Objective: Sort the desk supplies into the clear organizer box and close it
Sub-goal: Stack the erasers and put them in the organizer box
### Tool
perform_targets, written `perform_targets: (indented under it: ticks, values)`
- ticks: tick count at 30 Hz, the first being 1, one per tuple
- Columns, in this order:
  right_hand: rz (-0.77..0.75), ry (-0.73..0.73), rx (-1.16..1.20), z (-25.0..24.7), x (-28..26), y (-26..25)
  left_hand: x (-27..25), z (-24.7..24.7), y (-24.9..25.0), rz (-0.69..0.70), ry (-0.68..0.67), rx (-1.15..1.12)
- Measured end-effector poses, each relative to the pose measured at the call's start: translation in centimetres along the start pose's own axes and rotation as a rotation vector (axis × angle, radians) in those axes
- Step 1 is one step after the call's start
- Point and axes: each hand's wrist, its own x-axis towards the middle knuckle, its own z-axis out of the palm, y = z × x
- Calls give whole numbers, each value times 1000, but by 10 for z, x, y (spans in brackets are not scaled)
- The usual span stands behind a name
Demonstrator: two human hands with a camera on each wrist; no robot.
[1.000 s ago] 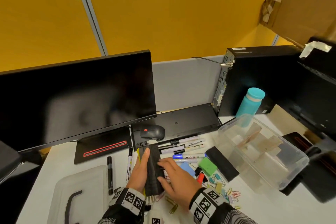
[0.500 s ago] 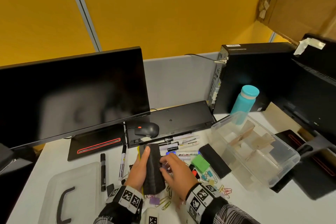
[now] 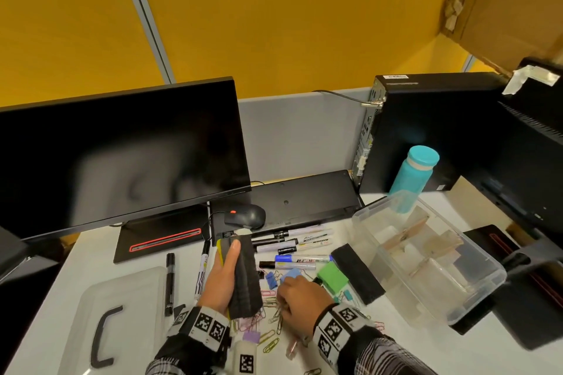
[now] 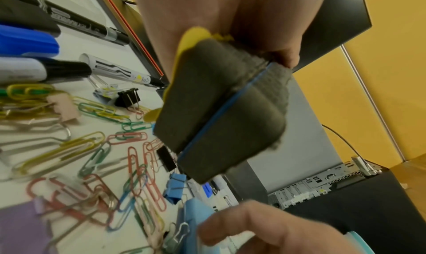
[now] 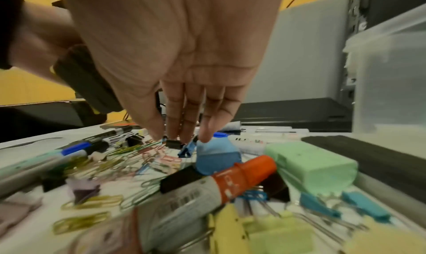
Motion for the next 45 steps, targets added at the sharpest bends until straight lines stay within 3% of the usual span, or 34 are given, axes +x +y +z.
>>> perform_targets:
  ticks: [6,12,17,22,25,27,29,33,36,40,45]
  values:
    - [397,289,-132,-5,-18,70,3,-14,-9,-65,34,-76]
    - [705,134,-135,15,-22,96,3,-21,-28,-216,15,-83]
    - [775,137,-46,17,-18,103,-2,-27,-17,-190,2,-102]
    - [670,329,-79,-2,-24,88,-1,-29,-6,-143,-17,-123]
    - [500,457,230,-21,-26,63,-2,-27,-3,-166,-20,-164]
    - [344,384,642,-32,-26,39,-1,-25,-2,-191,-57,-199]
    - [189,207,870,-38,-24,13,-2,-18,1,-159,-93,-185]
    - [3,118,925,-38,-21,-24,-7,-7,8,-85,-133,-160]
    - [-3,140,971,-34,-18,-34,-10,-8,13,-72,-153,-176]
    - [-43,153,1067,-34,-17,-39,-22,-5,23,65,-184,-168]
    - [-74,83,1169,-38,-20,-43,-35,5,33,106,-179,-189]
